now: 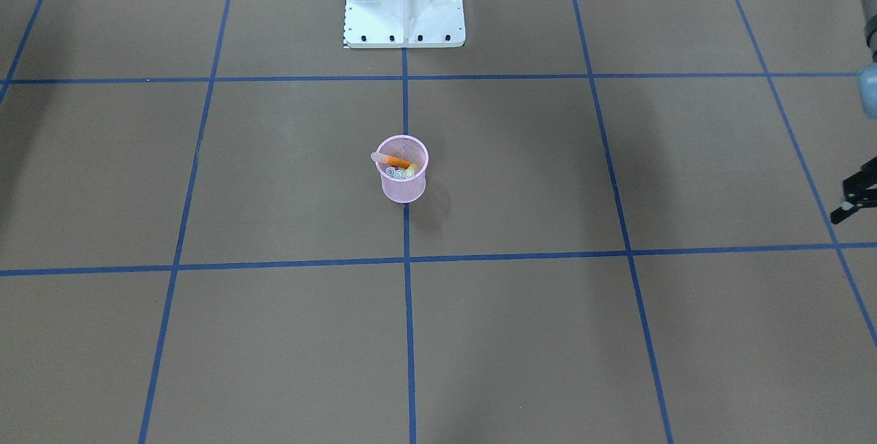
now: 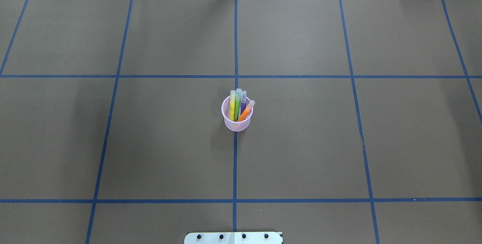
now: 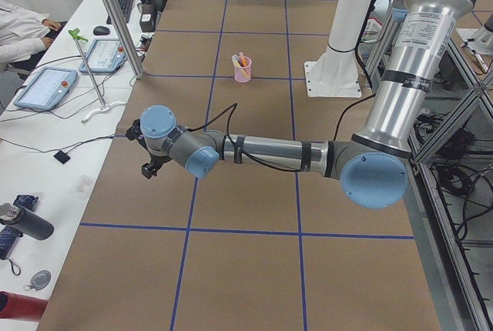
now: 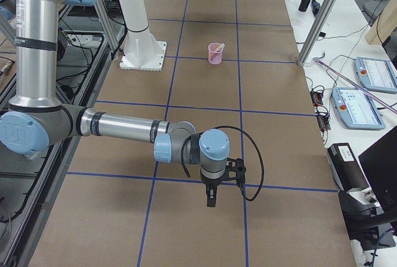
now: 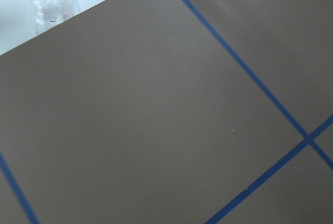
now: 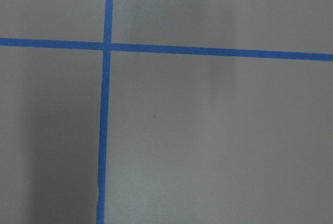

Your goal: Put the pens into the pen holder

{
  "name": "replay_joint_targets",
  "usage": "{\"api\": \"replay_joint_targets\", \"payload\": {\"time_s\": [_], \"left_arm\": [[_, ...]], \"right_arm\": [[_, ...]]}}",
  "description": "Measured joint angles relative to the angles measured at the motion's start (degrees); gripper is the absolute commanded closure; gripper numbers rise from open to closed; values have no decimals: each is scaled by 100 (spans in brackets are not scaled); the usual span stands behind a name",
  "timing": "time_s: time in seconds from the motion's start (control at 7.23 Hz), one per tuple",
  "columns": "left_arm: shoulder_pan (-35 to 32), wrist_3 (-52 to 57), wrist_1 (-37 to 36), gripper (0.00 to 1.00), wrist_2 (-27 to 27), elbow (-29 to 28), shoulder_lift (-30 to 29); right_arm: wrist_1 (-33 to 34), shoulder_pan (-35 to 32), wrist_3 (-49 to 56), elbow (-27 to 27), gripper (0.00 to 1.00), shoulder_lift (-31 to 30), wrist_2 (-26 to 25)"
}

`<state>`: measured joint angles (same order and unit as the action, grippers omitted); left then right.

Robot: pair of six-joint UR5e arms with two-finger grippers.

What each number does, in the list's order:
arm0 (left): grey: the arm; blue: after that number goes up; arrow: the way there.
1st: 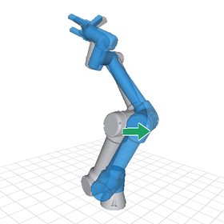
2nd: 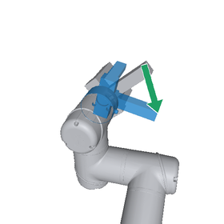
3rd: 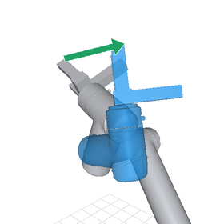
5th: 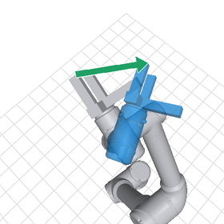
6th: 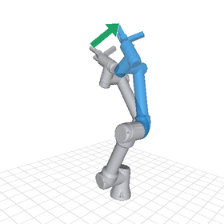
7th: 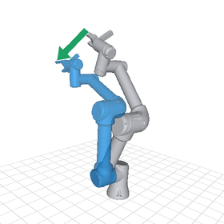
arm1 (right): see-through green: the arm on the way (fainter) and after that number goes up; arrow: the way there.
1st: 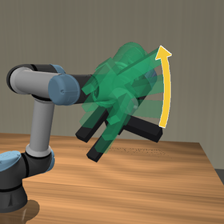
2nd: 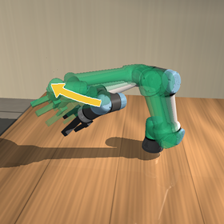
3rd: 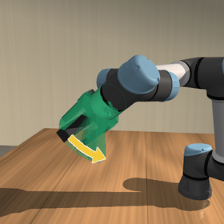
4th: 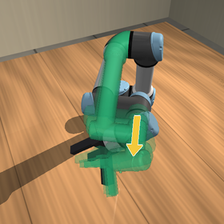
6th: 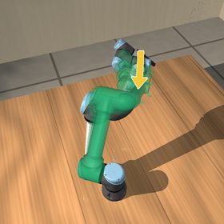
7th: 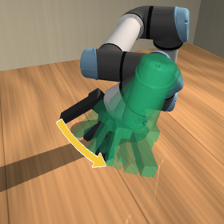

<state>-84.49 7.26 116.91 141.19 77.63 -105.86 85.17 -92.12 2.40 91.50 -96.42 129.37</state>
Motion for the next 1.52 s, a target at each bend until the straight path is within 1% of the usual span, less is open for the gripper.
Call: {"api": "replay_joint_targets", "payload": {"time_s": [0.14, 0.28, 0.55, 0.69, 0.83, 0.97, 1.38, 1.52], "left_arm": [[-255, 345, -579, 0, -29, -1, 3], [-450, 623, -1101, 0, -189, -3, 19], [-599, 824, -1819, 0, -997, -24, 317], [-633, 837, -2313, 0, -1187, 39, 425], [-672, 818, -2617, 0, -1251, 233, 621], [-692, 743, -2752, 0, -1277, 510, 915], [-700, 449, -2839, 0, -1286, 1879, 1971], [-696, 449, -2855, 0, -1257, 2088, 2093]], "right_arm": [[1, 0, -14, -8, 0, 0, 0], [5, 1, -23, -14, 0, 0, 4], [4, 1, -25, -14, 0, 10, 21], [6, 1, -26, -11, 0, 23, 31], [8, 1, -23, -8, 0, 37, 41], [10, 1, -22, -4, 0, 48, 44], [19, 1, -24, 7, 0, 85, 58], [23, 3, -25, 15, 0, 97, 61]]}}
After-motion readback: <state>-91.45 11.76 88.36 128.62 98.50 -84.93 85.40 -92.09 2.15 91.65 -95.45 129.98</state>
